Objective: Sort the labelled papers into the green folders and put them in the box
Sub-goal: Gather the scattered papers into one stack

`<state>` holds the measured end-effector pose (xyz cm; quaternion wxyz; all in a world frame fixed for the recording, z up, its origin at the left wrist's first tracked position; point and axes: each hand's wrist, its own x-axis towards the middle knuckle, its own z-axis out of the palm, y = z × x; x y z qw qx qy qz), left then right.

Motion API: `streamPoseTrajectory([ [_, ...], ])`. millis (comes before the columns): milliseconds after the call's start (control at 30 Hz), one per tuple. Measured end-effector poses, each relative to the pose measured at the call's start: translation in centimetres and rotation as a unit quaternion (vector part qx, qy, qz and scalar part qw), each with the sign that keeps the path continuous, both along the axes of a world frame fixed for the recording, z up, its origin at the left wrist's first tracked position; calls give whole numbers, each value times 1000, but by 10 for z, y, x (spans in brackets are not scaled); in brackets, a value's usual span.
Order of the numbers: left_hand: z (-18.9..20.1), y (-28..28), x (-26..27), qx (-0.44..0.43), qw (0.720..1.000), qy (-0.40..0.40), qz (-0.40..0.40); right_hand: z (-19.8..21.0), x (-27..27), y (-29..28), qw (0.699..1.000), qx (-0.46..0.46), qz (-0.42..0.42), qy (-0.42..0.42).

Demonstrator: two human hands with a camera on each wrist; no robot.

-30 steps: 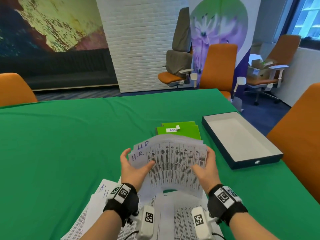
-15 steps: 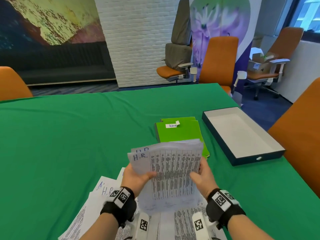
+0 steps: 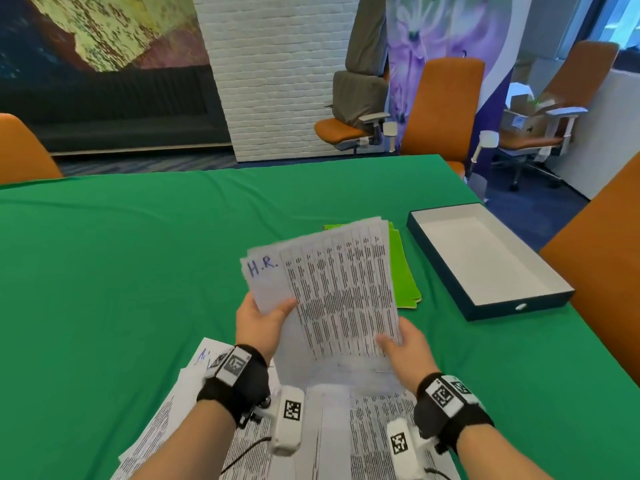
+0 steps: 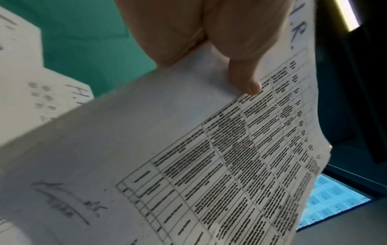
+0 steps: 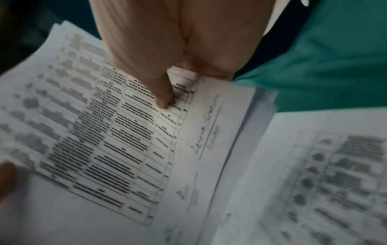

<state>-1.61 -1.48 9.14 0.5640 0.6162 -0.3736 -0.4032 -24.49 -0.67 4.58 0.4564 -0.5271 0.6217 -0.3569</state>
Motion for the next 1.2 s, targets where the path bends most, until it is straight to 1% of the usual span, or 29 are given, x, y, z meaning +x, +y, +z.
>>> streamPoseTrajectory([
  [67, 1, -4, 3, 0, 999, -19, -31, 6, 3, -2, 998, -15, -22, -49],
  [100, -1, -3, 4, 14, 998, -38, -49, 6, 5, -2, 997, -14, -28, -64],
  [167, -16, 4, 8, 76, 991, -81, -71, 1, 7, -1, 999, 14, -9, -48],
  [233, -36, 18, 14, 160, 975, -130, -81, -9, 9, 4, 996, 60, 58, 11],
  [300, -60, 33, 23, 237, 952, -173, -83, -25, 11, 12, 983, 103, 126, 83],
  [333, -70, 42, 29, 267, 941, -191, -83, -34, 11, 18, 977, 120, 134, 116],
  [400, -88, 56, 37, 313, 915, -234, -97, -54, 6, 27, 960, 150, 102, 211],
  [467, -102, 70, 47, 340, 896, -265, -101, -73, 0, 36, 926, 189, 85, 315],
  [500, -108, 76, 54, 347, 894, -269, -92, -80, -2, 41, 914, 212, 87, 336],
  [567, -114, 86, 65, 373, 879, -286, -76, -84, 2, 51, 903, 243, 97, 341],
  [600, -116, 90, 69, 393, 858, -320, -78, -84, 6, 54, 898, 248, 103, 347],
  [667, -125, 95, 75, 433, 794, -414, -101, -82, 20, 57, 887, 255, 117, 366],
  [700, -129, 96, 75, 439, 781, -431, -110, -79, 27, 56, 885, 260, 122, 368],
  [767, -130, 100, 67, 447, 779, -418, -141, -73, 41, 56, 884, 271, 126, 359],
  [867, -127, 100, 47, 450, 762, -429, -182, -66, 60, 55, 888, 273, 121, 349],
  [900, -127, 99, 41, 440, 765, -433, -186, -64, 65, 55, 893, 269, 122, 340],
  [933, -127, 97, 37, 422, 777, -429, -187, -64, 70, 55, 901, 261, 122, 325],
  [1000, -126, 94, 37, 398, 816, -383, -167, -65, 72, 53, 920, 244, 104, 289],
  [1033, -125, 92, 42, 390, 833, -361, -153, -65, 70, 52, 927, 243, 79, 275],
  [1067, -122, 91, 49, 387, 841, -350, -142, -66, 66, 50, 930, 248, 43, 267],
  [1100, -122, 91, 58, 400, 831, -362, -137, -67, 61, 48, 929, 255, 9, 269],
  [1133, -124, 90, 69, 420, 812, -385, -130, -68, 57, 46, 926, 261, -13, 271],
  [1167, -128, 89, 80, 446, 789, -405, -122, -69, 54, 44, 925, 266, -17, 272],
  [1200, -131, 90, 88, 465, 775, -413, -114, -71, 54, 41, 926, 268, -10, 265],
])
